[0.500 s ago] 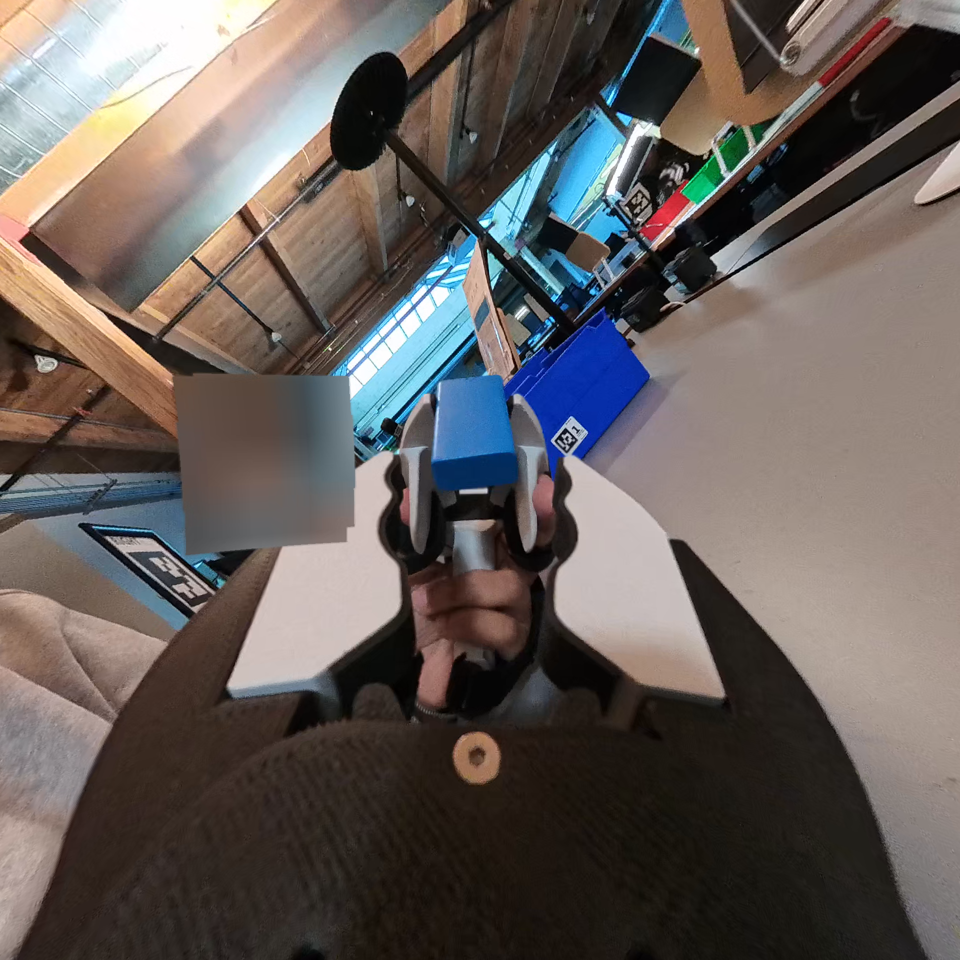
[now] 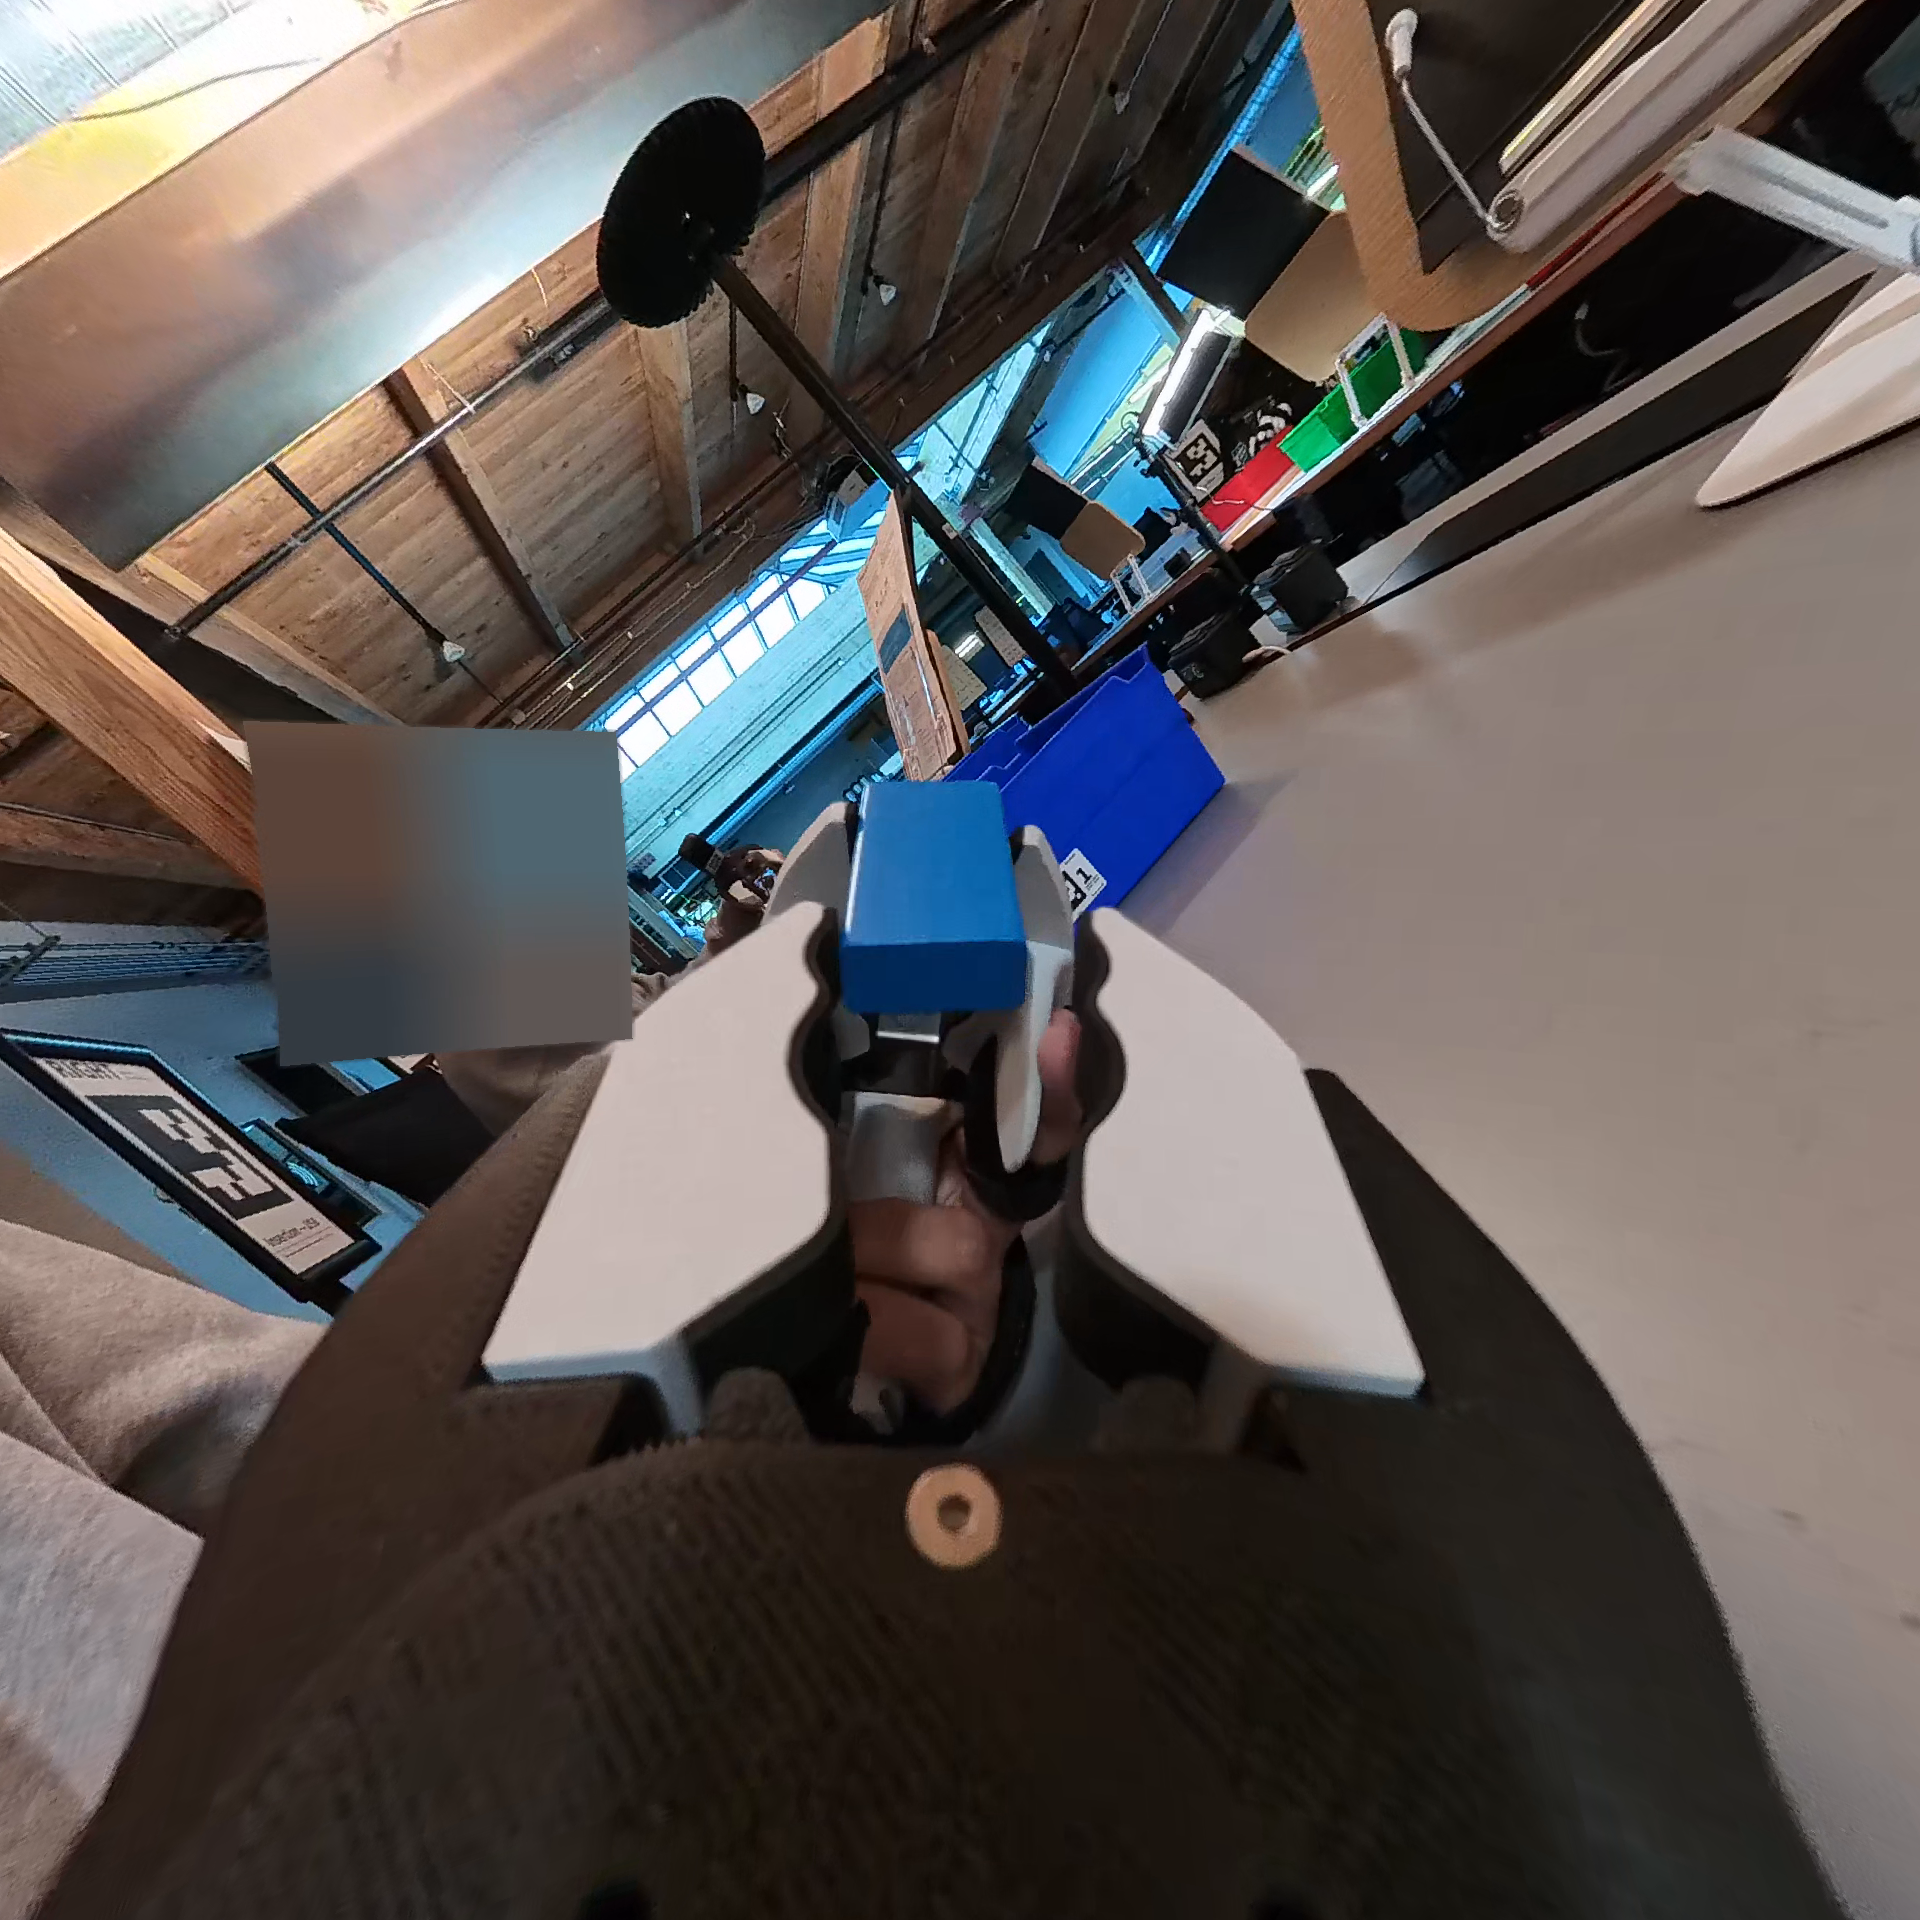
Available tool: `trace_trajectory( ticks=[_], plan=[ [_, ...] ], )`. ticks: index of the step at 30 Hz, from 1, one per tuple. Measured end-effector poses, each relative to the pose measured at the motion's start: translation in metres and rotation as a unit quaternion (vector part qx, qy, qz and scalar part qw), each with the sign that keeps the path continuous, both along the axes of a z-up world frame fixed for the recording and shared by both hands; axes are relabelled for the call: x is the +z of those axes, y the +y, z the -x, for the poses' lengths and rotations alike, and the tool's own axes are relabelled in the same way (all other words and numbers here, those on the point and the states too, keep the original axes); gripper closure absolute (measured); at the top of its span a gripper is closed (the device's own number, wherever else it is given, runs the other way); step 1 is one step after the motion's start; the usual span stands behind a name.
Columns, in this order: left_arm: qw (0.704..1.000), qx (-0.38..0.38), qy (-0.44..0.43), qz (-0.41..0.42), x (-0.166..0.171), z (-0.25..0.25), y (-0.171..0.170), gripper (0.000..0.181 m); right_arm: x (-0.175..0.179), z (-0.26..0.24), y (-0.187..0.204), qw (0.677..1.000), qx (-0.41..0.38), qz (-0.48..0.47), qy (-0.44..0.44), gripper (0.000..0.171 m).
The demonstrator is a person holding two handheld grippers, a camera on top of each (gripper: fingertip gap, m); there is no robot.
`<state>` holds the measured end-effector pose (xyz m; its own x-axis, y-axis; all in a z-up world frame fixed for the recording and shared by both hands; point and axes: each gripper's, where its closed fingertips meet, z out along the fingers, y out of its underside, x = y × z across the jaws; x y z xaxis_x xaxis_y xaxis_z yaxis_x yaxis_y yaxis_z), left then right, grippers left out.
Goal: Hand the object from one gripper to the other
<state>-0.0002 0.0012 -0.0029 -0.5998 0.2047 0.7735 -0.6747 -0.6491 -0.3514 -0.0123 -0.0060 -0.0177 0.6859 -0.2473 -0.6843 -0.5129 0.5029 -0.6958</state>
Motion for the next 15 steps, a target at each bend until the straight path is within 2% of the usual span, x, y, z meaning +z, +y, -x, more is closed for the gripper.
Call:
trace_trajectory(
  ticks=[2, 8, 12, 15],
  plan=[
    [1.0, 0.002, 0.003, -0.001, -0.001, 0.0, -0.001, 0.15, 0.001, 0.001, 0.0, 1.0, -0.001, 0.005, -0.006, 0.137],
    [1.0, -0.016, 0.001, -0.004, -0.002, 0.003, -0.004, 0.15, 0.004, 0.0, -0.005, 1.0, -0.003, 0.007, -0.012, 0.137],
    [1.0, -0.013, 0.002, -0.02, -0.003, -0.002, -0.003, 0.126, 0.008, -0.006, -0.016, 1.0, -0.014, 0.013, -0.021, 0.137],
    [0.998, 0.014, -0.02, -0.066, -0.003, -0.007, 0.002, 0.114, 0.009, -0.011, -0.027, 0.999, -0.029, 0.019, -0.023, 0.137]
  ],
)
